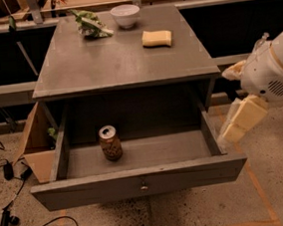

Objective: Pick orange can from top drawer and place on counter

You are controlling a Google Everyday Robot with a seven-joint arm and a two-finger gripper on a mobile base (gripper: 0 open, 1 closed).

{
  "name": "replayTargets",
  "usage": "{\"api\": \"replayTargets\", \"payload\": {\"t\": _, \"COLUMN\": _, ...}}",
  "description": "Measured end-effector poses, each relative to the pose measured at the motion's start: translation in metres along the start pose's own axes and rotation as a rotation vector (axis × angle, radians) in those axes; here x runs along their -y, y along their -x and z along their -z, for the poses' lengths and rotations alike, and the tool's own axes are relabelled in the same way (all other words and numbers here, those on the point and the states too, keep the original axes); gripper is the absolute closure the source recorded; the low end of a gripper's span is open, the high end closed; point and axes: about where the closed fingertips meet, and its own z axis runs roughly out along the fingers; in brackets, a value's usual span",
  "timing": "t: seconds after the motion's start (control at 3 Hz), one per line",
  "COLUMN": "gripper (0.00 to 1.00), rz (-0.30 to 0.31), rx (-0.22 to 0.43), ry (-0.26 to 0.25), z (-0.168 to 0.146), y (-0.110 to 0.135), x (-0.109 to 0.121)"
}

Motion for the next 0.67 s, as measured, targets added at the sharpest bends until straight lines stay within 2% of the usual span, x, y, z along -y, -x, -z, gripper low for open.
{"api": "replayTargets", "payload": {"t": 0.33, "gripper": 0.0, "rz": -0.03, "rx": 0.223, "ry": 0.056, "z": -0.058, "y": 0.022, "x": -0.007}}
{"api": "replayTargets", "payload": {"t": 0.67, "gripper": 0.0, "rz": -0.059, "rx": 0.427, "ry": 0.052, "z": -0.098, "y": 0.067, "x": 0.005}}
